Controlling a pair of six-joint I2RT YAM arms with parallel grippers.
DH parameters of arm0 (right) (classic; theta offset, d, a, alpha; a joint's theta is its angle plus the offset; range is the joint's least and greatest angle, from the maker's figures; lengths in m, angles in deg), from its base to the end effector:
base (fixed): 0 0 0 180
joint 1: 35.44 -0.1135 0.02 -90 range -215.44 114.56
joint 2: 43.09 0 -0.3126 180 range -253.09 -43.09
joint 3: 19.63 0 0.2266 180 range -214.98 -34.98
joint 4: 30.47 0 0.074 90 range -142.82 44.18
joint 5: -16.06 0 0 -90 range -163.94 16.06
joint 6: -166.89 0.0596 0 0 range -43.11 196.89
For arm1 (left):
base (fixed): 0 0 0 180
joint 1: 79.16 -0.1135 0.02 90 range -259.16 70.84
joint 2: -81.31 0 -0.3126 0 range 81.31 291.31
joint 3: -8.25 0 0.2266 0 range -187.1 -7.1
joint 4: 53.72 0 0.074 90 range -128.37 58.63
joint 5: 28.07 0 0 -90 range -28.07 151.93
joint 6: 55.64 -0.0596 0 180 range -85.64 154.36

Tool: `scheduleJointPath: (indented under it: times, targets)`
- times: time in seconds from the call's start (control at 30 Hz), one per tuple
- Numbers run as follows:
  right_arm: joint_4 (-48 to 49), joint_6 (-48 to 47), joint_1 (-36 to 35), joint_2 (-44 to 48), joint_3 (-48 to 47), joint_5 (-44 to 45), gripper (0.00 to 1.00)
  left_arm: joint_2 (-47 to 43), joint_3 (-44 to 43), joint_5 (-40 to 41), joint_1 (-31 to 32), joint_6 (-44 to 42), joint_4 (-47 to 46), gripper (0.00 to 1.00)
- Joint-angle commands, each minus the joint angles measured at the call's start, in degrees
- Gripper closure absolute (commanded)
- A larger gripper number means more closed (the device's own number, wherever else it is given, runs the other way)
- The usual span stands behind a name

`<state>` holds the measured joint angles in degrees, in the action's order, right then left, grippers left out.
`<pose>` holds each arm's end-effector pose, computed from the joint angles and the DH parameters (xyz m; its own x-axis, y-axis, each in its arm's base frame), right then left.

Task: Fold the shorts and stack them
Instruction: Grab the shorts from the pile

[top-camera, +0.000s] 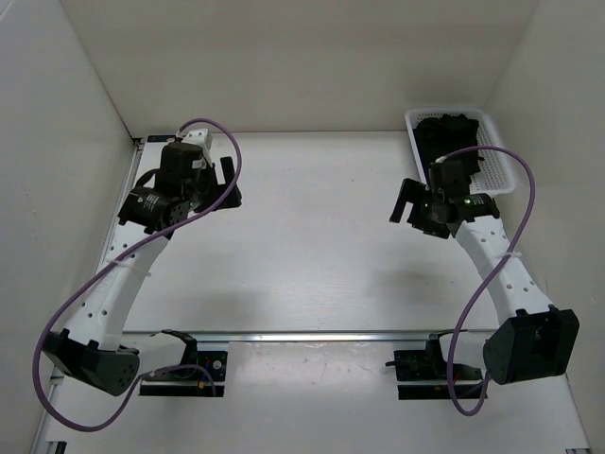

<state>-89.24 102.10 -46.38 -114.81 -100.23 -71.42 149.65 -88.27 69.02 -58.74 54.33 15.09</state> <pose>0.2282 0.0414 0.3432 -0.7483 0.2888 -0.5972 0.1735 0.9541 0.2440 0.1951 -0.0648 0.4243 -0.6618 -0.1152 -0.7407 0.0345 0.9824 -0.1837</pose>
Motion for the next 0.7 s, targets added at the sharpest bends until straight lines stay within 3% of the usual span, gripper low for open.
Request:
scheduleJointPath:
  times: [0.0, 0.17, 0.33, 0.5, 0.67]
  targets:
    - [0.4, -0.3, 0.1, 2.7, -2.3, 3.7, 0.00, 1.1, -3.5, -1.5, 0.0, -0.1, -1.2, 0.00]
    - [-2.2, -1.4, 0.7, 1.5, -6.2, 9.7, 0.00, 2.4, -5.7, -3.9, 0.0, -0.1, -1.2, 0.00]
    - [-2.2, -1.4, 7.0, -4.3, -14.0, 11.8, 0.00, 2.4, -7.0, -4.5, 0.0, -0.1, -1.2, 0.00]
    - [-2.8, -0.8, 14.3, -19.7, -28.9, 11.8, 0.00, 5.0, -8.5, -7.2, 0.0, 0.5, -1.2, 0.00]
    - [-6.2, -0.8, 17.6, -39.3, -51.2, 11.8, 0.00, 9.1, -10.6, -8.5, 0.0, 0.0, -1.2, 0.00]
